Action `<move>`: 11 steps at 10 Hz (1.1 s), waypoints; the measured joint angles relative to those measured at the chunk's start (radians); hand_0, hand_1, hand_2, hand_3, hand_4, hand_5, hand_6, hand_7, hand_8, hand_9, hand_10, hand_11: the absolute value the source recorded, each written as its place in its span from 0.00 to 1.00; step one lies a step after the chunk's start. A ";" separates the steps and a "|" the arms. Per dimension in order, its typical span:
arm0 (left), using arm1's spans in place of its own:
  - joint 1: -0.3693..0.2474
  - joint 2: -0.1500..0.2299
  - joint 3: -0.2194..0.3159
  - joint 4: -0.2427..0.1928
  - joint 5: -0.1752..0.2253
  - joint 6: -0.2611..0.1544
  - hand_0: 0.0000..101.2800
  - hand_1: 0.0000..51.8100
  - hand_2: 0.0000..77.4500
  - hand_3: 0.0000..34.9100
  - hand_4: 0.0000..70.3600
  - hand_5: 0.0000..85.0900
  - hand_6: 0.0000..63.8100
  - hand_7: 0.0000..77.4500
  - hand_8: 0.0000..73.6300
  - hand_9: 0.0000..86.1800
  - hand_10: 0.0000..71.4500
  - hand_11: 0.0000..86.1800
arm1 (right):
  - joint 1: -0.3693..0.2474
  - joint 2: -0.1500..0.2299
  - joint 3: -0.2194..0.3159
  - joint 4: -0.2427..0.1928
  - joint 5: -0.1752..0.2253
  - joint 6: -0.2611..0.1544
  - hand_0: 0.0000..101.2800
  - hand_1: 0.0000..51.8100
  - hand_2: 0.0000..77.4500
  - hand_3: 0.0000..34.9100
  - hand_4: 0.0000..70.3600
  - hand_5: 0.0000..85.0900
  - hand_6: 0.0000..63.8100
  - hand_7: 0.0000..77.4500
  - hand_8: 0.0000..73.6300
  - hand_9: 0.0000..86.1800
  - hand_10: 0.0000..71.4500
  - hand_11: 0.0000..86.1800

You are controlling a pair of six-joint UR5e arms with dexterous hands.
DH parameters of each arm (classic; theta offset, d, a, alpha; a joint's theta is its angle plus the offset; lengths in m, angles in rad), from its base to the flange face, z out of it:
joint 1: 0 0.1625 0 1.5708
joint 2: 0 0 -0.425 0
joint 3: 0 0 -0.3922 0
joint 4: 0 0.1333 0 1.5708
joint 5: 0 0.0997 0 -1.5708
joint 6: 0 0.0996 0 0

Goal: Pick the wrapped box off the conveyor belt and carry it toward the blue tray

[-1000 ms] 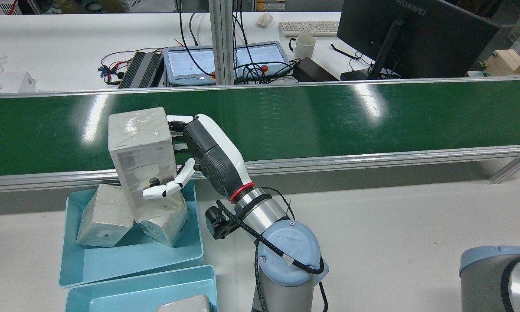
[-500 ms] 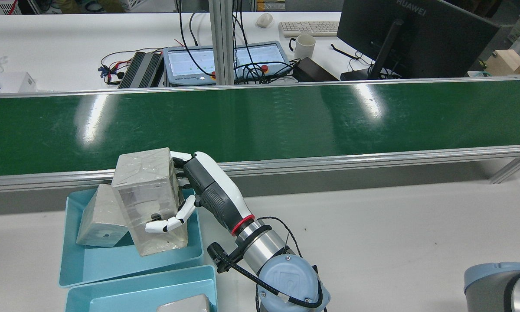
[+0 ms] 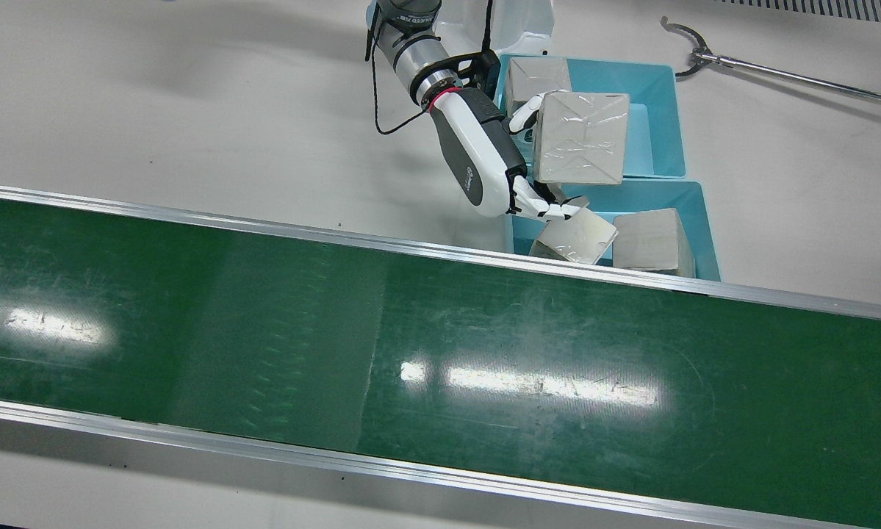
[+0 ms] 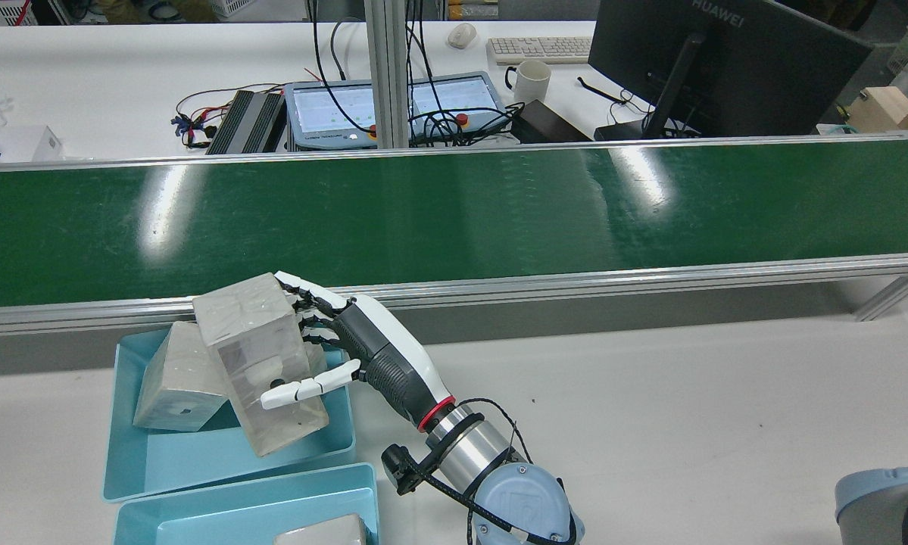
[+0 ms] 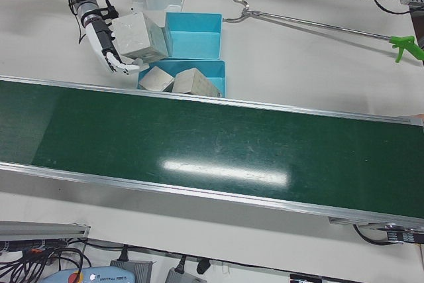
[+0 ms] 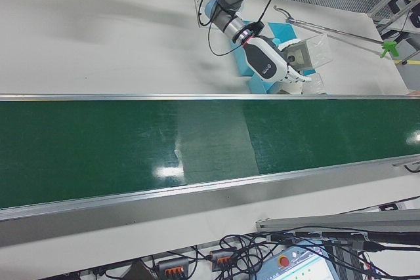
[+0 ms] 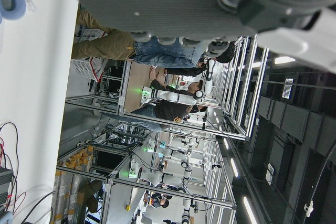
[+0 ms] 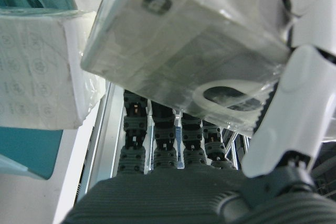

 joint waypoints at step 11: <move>0.000 0.000 0.000 0.000 0.000 0.000 0.00 0.00 0.01 0.00 0.00 0.01 0.01 0.01 0.01 0.00 0.00 0.01 | 0.144 -0.141 0.161 -0.005 -0.018 0.214 0.52 0.39 0.30 0.00 0.37 0.48 0.44 0.59 0.30 0.33 0.00 0.01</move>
